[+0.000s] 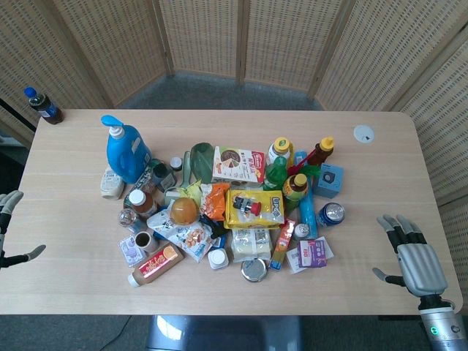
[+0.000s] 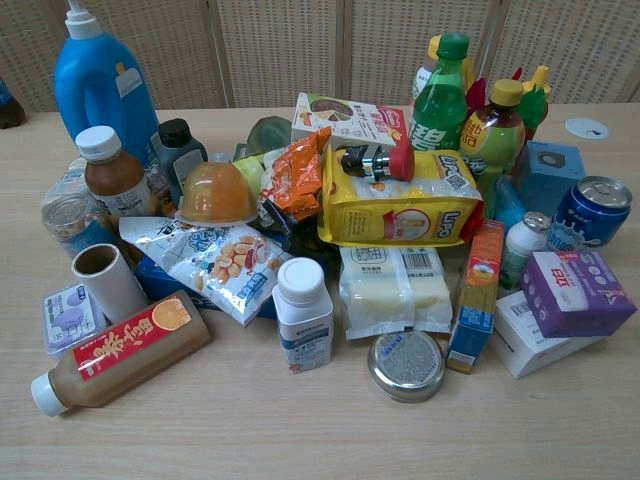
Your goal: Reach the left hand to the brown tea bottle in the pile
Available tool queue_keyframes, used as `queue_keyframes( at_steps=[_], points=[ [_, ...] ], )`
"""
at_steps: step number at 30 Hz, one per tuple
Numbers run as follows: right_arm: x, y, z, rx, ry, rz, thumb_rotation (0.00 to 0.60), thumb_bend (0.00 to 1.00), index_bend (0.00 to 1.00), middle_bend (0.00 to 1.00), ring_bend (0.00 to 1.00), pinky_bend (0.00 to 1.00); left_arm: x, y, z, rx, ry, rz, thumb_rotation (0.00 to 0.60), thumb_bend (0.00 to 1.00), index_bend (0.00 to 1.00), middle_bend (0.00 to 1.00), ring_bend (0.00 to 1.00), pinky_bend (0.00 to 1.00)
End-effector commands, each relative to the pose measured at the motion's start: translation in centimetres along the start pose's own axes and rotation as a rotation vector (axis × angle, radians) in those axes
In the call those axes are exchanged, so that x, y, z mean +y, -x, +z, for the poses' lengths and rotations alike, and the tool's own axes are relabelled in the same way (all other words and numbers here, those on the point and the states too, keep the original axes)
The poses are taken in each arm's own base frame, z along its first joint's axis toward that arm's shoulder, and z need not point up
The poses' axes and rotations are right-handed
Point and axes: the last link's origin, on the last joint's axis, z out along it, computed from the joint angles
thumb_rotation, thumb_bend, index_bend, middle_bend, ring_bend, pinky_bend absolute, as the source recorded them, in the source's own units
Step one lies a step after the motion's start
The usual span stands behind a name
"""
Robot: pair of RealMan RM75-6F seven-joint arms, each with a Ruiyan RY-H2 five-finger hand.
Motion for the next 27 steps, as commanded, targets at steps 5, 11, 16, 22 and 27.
queue_keyframes(
  at_steps=[5, 11, 16, 22, 27],
  points=[
    [0.1, 0.1, 0.0, -0.006, 0.0, -0.004, 0.6, 0.0, 0.0, 0.0, 0.0, 0.0, 2.2, 1.8, 1.3, -0.022, 0.046, -0.044, 0.6, 0.04, 0.0, 0.0, 0.0, 0.0],
    [0.0, 0.2, 0.0, -0.007, 0.0, -0.006, 0.6, 0.0, 0.0, 0.0, 0.0, 0.0, 4.9, 4.4, 4.9, -0.052, 0.066, -0.102, 0.6, 0.05, 0.0, 0.0, 0.0, 0.0],
    [0.1, 0.2, 0.1, -0.008, 0.005, -0.004, 0.6, 0.0, 0.0, 0.0, 0.0, 0.0, 7.5, 6.9, 7.7, -0.094, 0.084, -0.14, 0.6, 0.05, 0.0, 0.0, 0.0, 0.0],
    [0.4, 0.1, 0.2, -0.006, 0.011, 0.005, 0.6, 0.0, 0.0, 0.0, 0.0, 0.0, 11.3, 9.5, 9.4, -0.147, 0.122, -0.177, 0.6, 0.04, 0.0, 0.0, 0.0, 0.0],
    [0.6, -0.2, 0.2, 0.0, 0.015, 0.019, 0.6, 0.0, 0.0, 0.0, 0.0, 0.0, 13.2, 11.3, 9.9, -0.184, 0.125, -0.193, 0.6, 0.04, 0.0, 0.0, 0.0, 0.0]
  ],
)
